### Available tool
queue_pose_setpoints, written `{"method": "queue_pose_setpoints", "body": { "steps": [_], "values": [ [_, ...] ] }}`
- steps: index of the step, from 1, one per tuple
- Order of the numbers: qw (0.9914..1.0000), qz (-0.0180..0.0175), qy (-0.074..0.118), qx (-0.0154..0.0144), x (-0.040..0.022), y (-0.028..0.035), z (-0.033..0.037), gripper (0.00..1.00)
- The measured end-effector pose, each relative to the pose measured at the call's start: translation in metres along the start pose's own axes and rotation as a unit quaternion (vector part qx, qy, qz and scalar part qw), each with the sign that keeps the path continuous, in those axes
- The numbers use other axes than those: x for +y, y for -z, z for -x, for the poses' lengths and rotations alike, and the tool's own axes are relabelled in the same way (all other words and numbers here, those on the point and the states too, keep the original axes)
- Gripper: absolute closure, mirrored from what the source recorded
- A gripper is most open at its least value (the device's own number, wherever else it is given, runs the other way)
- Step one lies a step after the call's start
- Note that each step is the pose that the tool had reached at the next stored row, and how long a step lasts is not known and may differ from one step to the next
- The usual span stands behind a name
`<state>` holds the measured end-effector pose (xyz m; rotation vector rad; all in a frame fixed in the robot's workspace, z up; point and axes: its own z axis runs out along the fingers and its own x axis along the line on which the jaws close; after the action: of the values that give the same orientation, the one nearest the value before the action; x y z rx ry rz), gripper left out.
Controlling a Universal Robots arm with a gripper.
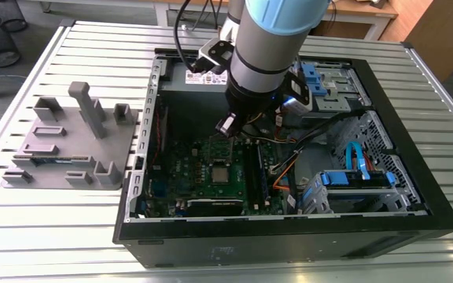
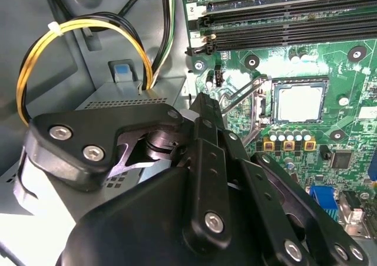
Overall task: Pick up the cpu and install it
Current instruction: 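Close the cpu cover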
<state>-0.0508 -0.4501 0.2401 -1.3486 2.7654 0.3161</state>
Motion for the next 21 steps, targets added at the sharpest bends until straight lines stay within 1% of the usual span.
{"method": "queue_pose_setpoints", "body": {
  "steps": [16,21],
  "values": [
    [1.0,0.0002,0.002,0.0004,-0.0013,0.0015,-0.0019,0.89],
    [0.99999,0.0004,0.003,0.0006,-0.0014,0.0032,-0.002,0.89]
  ]
}}
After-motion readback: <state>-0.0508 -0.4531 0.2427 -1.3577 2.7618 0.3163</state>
